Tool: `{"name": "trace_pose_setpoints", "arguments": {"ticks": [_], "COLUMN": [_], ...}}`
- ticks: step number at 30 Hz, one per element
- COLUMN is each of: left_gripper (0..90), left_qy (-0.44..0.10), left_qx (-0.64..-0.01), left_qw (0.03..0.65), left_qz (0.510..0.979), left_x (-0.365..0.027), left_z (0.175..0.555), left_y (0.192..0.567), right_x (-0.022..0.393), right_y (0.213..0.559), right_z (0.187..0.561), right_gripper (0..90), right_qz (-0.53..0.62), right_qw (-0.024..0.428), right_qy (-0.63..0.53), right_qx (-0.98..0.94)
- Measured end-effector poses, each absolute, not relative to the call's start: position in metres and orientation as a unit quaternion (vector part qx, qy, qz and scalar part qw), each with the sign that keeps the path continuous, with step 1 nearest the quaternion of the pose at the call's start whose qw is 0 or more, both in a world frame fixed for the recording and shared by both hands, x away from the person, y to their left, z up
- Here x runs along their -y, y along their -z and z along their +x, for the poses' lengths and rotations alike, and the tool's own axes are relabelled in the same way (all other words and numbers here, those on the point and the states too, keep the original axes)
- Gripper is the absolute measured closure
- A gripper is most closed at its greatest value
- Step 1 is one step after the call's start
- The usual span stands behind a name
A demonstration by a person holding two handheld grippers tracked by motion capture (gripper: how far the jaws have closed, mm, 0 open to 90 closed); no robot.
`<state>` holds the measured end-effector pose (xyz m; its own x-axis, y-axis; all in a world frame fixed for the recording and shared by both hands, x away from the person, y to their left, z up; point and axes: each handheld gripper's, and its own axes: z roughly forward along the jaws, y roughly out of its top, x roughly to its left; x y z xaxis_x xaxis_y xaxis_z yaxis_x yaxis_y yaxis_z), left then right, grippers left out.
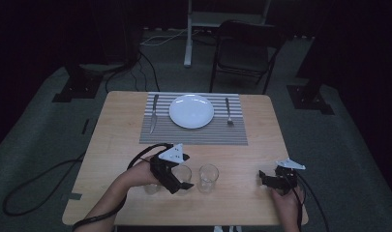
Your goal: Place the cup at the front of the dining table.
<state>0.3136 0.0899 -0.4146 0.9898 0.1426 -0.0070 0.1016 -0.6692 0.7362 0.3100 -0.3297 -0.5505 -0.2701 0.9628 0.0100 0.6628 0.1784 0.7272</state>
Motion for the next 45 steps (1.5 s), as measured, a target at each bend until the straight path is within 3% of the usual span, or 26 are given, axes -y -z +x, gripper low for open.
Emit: {"name": "trace_pose_setpoints", "arguments": {"ticks": [28, 30, 45], "left_gripper": [8.0, 12.2, 14.5], "left_qy": [-0.028, -0.025, -0.033], "left_qx": [-0.102, -0.110, -0.122], "left_qw": [0.260, 0.256, 0.235], "left_qz": [0.960, 0.960, 0.964], "left_x": [-0.018, -0.015, 0.007], "left_z": [0.326, 0.328, 0.328], "left_y": [0.436, 0.437, 0.441], "right_x": [0.330, 0.330, 0.330], "right_y": [0.550, 0.550, 0.550], "right_z": [0.310, 0.310, 0.310], "right_gripper": [15.1, 15.2, 15.2], "right_qz": [0.556, 0.556, 0.557], "right_qw": [0.236, 0.236, 0.236], "right_qy": [-0.318, -0.318, -0.318], "right_qx": [-0.730, -0.731, -0.730]}}
